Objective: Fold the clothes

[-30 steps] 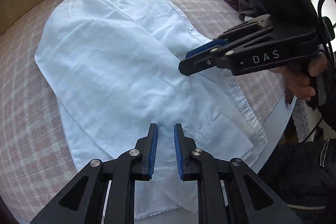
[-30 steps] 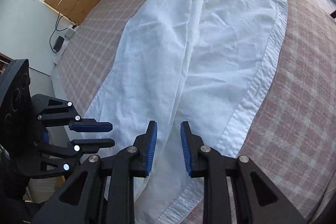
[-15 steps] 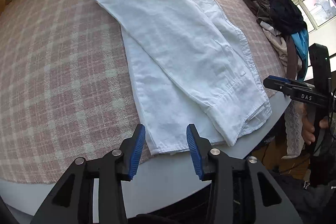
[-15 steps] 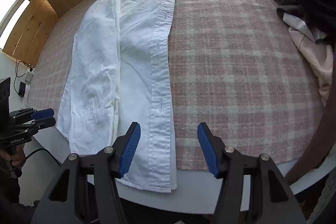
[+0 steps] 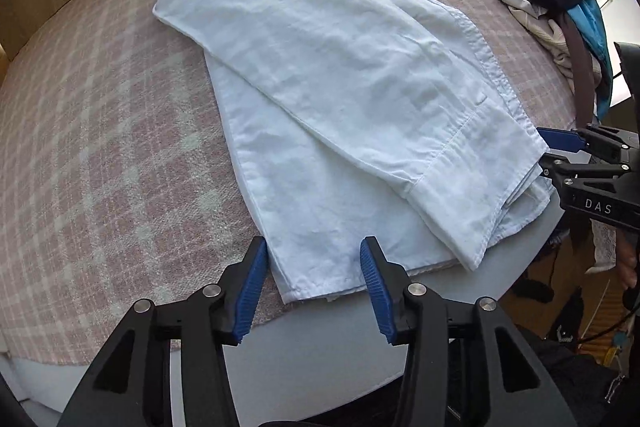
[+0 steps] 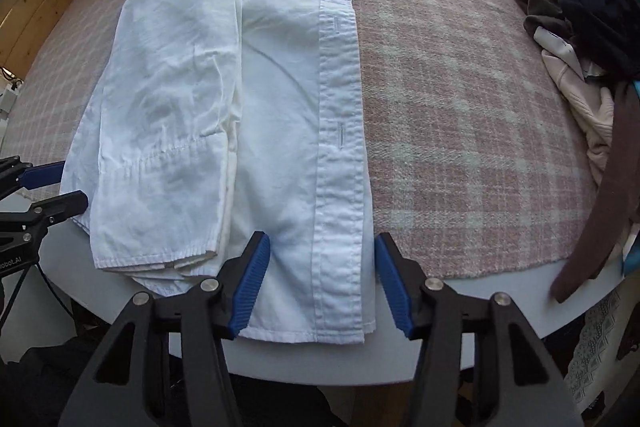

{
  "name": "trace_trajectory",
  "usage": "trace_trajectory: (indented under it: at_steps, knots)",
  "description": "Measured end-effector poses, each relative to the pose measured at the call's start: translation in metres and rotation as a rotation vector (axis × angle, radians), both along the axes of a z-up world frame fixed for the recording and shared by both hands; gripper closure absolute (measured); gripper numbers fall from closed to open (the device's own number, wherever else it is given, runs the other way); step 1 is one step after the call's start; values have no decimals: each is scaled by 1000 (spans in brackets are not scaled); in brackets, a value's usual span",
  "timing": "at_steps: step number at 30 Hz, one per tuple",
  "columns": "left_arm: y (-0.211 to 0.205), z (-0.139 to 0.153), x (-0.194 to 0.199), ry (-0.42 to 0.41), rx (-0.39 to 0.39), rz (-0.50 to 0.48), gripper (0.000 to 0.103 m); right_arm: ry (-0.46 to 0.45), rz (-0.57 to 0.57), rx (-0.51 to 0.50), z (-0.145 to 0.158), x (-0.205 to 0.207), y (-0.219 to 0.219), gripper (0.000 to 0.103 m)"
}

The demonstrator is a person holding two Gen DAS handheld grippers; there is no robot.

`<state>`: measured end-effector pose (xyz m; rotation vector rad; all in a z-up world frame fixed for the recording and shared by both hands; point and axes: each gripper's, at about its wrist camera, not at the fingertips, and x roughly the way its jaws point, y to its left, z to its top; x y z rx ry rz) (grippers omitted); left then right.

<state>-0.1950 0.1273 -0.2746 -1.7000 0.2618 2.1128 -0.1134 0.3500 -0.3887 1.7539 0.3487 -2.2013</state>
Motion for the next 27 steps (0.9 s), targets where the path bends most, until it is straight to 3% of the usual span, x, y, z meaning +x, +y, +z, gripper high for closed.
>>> trace_trajectory:
  at_steps: [1, 3, 6, 10, 16, 20, 27]
  knots:
    - [-1, 0, 0, -2, 8, 0, 66, 1, 6, 0, -2, -1, -2, 59]
    - [-2, 1, 0, -7, 24, 1, 84, 1, 21, -8, -5, -6, -4, 73]
    - [-3, 1, -2, -9, 43, -4, 97, -30, 37, -63, -11, -17, -6, 94]
    - [-7, 3, -9, -37, 85, 6, 101, -82, 32, -144, -22, -31, 2, 96]
    - [-32, 21, -22, -132, 277, 107, 101, -219, -70, -394, -33, -62, 32, 97]
    - [-37, 30, -23, -146, 334, 121, 101, -249, -91, -504, -26, -78, 37, 97]
    - [-53, 45, -47, -129, 417, 181, 101, -283, -129, -681, -1, -70, 39, 97]
